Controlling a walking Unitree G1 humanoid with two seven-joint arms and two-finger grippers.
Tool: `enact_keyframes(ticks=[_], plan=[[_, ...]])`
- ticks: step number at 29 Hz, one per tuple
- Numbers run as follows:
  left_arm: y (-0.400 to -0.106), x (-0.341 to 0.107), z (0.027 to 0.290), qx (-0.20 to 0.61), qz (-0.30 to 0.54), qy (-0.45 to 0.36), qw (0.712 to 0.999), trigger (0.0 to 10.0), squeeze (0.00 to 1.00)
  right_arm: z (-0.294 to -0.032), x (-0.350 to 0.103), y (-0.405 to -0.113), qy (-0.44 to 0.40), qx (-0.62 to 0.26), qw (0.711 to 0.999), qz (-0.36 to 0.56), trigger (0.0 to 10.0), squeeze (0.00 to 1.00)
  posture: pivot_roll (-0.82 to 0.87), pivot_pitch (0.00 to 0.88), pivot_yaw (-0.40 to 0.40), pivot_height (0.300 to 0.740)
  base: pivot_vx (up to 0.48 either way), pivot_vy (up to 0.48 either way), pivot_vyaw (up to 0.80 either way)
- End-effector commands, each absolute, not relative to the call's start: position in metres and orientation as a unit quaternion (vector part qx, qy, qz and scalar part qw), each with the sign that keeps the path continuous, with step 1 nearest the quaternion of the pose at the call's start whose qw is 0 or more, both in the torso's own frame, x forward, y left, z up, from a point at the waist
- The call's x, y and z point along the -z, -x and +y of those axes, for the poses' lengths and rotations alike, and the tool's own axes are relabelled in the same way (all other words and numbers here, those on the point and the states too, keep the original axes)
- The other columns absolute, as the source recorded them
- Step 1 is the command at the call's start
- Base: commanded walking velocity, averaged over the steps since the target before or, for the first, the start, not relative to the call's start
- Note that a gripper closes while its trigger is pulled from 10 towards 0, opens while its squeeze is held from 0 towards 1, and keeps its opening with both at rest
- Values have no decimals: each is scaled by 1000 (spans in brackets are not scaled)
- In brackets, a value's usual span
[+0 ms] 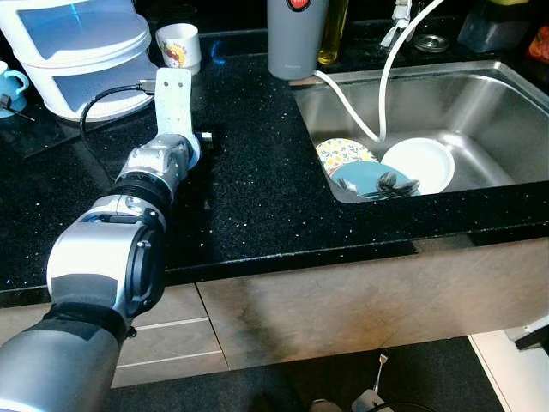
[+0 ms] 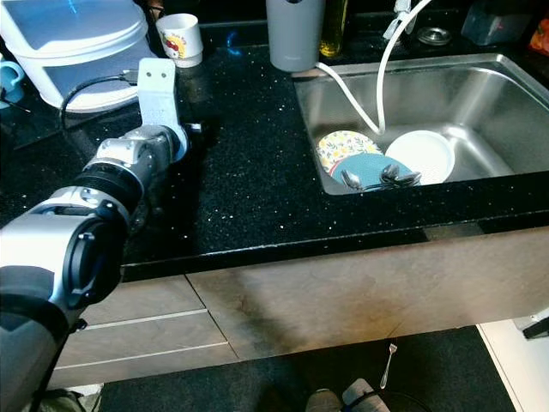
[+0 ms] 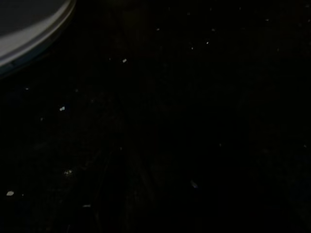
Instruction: Kitchen organization
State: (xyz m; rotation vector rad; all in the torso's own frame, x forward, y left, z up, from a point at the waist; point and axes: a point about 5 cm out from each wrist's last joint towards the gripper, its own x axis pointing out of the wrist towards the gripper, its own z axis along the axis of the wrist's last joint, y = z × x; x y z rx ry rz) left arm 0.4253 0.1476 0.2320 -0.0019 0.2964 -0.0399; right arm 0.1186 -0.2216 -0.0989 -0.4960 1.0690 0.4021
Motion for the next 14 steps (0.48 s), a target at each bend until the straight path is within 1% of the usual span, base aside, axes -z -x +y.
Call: enact_keyframes(ticks=[1, 8, 9, 10, 14], plan=[[-421, -214, 148, 21, 190, 8, 981, 10000, 0, -222, 100, -115, 227, -185, 813, 503, 10000, 0, -131, 162, 28, 740, 0, 0, 0], [-419, -208, 149, 23, 209, 16, 977, 10000, 0, -222, 100, -115, 226, -184, 814, 503, 10000, 0, -128, 170, 30, 740, 0, 0, 0], [-418, -203, 150, 22, 223, 32, 974, 7490, 0, -222, 100, -116, 226, -183, 814, 503, 10000, 0, -127, 168, 29, 740, 0, 0, 0], [-416, -199, 152, 19, 235, 42, 971, 39, 0, -222, 100, -116, 226, -182, 815, 502, 10000, 0, -128, 166, 30, 740, 0, 0, 0], [-413, -192, 156, 12, 256, 65, 965, 0, 0, -222, 99, -116, 227, -180, 815, 502, 10000, 0, -124, 162, 32, 740, 0, 0, 0]])
